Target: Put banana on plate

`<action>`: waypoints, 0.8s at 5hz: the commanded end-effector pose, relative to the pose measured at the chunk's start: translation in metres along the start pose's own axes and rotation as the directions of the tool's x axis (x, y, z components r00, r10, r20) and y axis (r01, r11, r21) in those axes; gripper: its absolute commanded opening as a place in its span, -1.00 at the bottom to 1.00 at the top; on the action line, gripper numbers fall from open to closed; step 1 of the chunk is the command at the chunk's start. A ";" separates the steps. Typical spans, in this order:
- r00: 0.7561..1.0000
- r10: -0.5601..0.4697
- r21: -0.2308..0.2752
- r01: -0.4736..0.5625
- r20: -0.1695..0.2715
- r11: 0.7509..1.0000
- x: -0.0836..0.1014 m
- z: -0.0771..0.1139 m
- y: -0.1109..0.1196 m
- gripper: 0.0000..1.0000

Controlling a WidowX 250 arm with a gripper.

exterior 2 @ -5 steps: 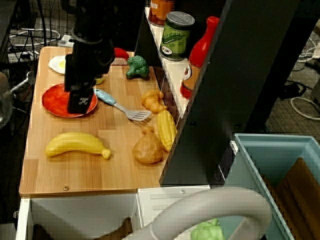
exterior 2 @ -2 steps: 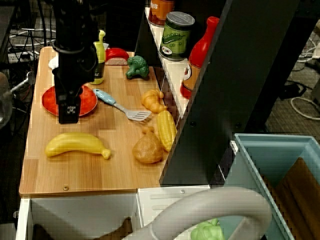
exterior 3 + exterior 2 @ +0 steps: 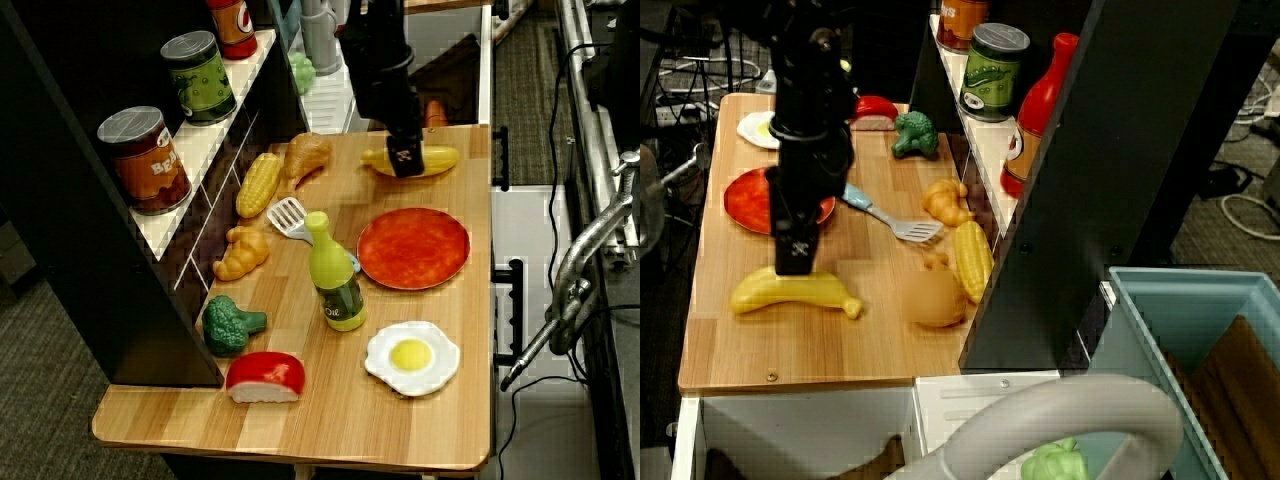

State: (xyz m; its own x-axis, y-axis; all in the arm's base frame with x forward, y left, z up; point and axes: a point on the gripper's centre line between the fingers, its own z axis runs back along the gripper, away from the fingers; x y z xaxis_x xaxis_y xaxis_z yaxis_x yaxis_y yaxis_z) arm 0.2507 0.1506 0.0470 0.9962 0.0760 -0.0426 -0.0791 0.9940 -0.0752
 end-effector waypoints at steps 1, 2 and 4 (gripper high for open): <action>0.999 -0.034 -0.043 0.036 0.032 0.998 0.017 0.025 -0.015 1.00; 0.998 -0.027 -0.042 0.030 0.051 0.999 0.012 0.025 -0.012 1.00; 0.992 -0.062 -0.030 0.065 0.107 0.997 -0.004 0.022 -0.007 1.00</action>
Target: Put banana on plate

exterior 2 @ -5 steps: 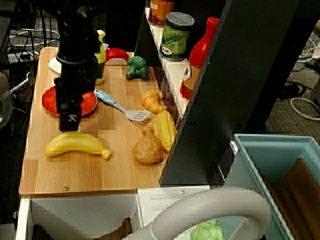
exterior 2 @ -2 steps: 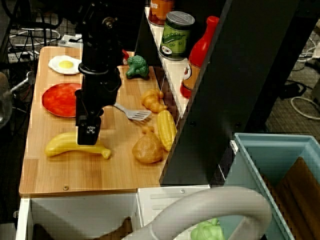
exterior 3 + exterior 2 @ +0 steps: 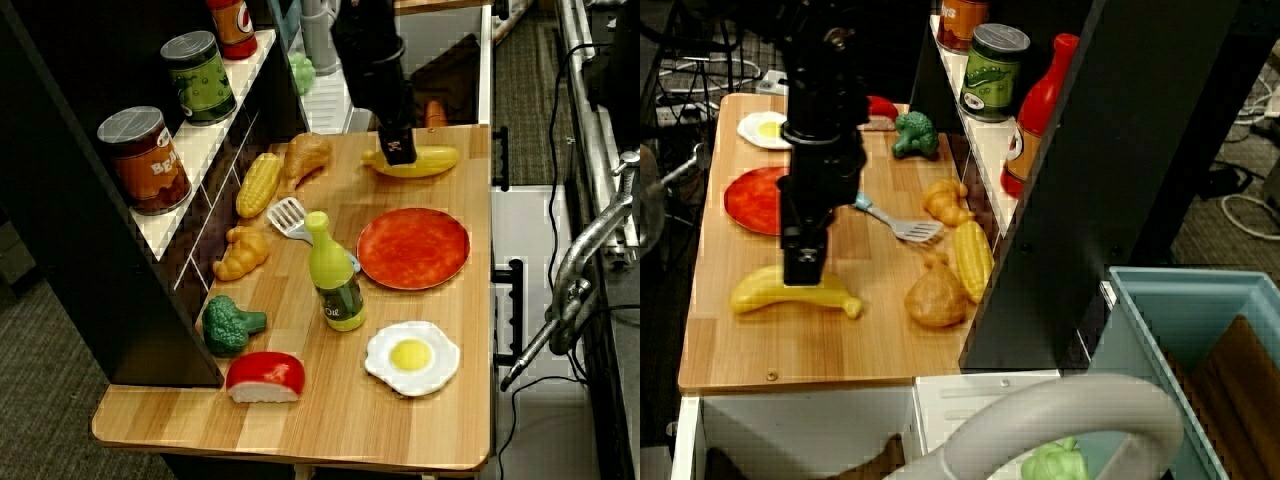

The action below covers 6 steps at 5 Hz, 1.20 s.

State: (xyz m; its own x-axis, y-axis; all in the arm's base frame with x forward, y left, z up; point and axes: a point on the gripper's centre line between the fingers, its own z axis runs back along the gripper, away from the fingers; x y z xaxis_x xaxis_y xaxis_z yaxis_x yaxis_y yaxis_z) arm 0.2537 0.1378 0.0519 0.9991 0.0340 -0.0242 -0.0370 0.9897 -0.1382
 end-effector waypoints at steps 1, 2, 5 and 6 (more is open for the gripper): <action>0.994 -0.047 0.047 0.042 0.097 0.998 -0.015 0.009 0.000 1.00; 0.993 -0.031 0.046 0.026 0.116 0.999 -0.017 0.004 0.005 1.00; 0.990 0.020 0.058 -0.029 0.142 0.998 -0.018 -0.016 0.004 1.00; 0.989 0.070 0.072 -0.080 0.127 0.994 -0.019 -0.028 0.011 1.00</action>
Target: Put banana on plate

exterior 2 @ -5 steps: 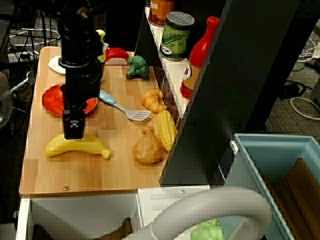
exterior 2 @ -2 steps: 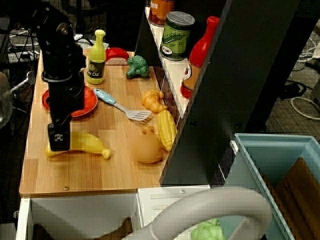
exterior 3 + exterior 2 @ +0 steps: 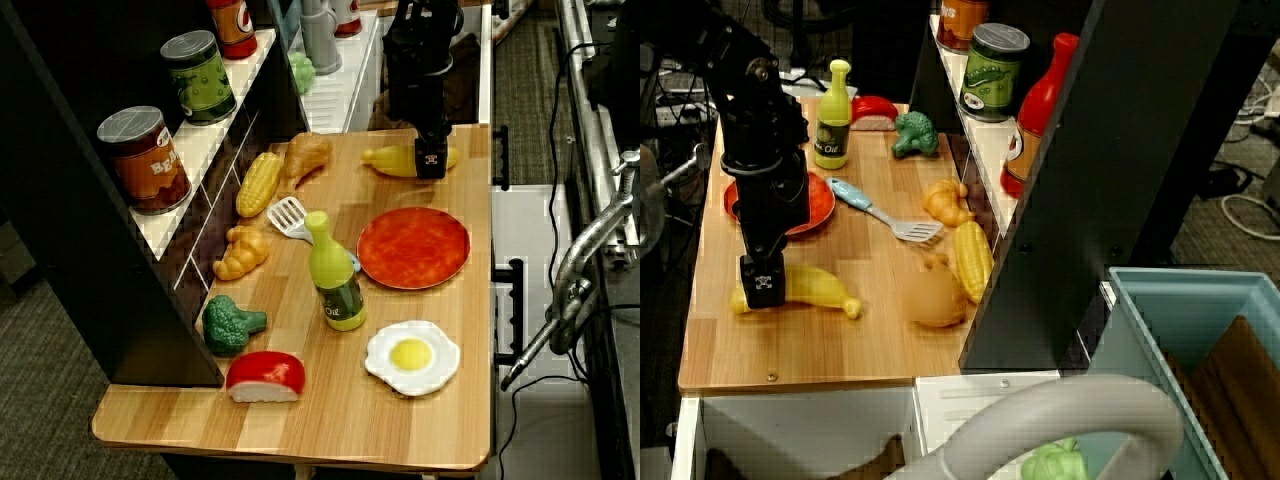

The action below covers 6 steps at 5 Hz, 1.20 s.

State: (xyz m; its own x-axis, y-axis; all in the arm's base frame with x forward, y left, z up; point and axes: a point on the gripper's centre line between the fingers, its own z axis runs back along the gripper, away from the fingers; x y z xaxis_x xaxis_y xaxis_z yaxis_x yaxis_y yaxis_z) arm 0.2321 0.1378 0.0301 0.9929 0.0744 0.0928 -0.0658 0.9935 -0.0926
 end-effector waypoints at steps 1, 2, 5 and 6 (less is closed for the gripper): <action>0.998 0.070 0.051 -0.070 0.005 0.996 -0.003 -0.011 0.012 -1.00; 0.998 0.057 0.034 -0.058 0.025 0.998 -0.010 -0.001 0.012 -1.00; 0.989 0.090 -0.013 -0.092 -0.120 0.996 0.019 0.080 0.066 -1.00; 0.986 0.053 0.069 -0.042 -0.158 0.997 0.026 0.082 0.101 -1.00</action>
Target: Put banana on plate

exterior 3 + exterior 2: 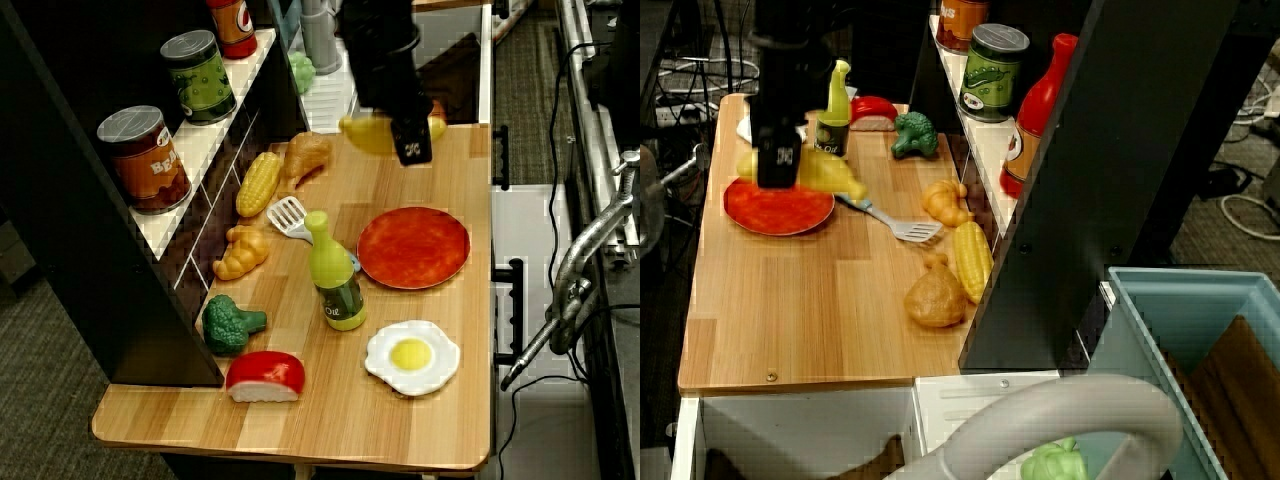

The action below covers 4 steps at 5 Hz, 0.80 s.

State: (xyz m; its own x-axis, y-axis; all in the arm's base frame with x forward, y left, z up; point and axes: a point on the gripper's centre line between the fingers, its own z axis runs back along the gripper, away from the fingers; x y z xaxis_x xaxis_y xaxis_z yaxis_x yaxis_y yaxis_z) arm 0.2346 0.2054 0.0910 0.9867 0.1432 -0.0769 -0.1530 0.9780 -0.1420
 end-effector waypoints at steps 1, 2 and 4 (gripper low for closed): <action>0.997 -0.070 0.139 0.073 -0.023 0.988 0.007 0.014 0.058 -1.00; 0.996 -0.094 0.154 0.095 -0.012 0.983 -0.004 0.016 0.053 -1.00; 0.996 -0.088 0.164 0.089 -0.013 0.982 -0.005 0.012 0.047 1.00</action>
State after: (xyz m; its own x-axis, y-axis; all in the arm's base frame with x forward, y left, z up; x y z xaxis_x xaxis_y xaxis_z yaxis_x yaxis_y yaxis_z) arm 0.2168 0.2530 0.0752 0.9913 0.0543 -0.1199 -0.0585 0.9978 -0.0319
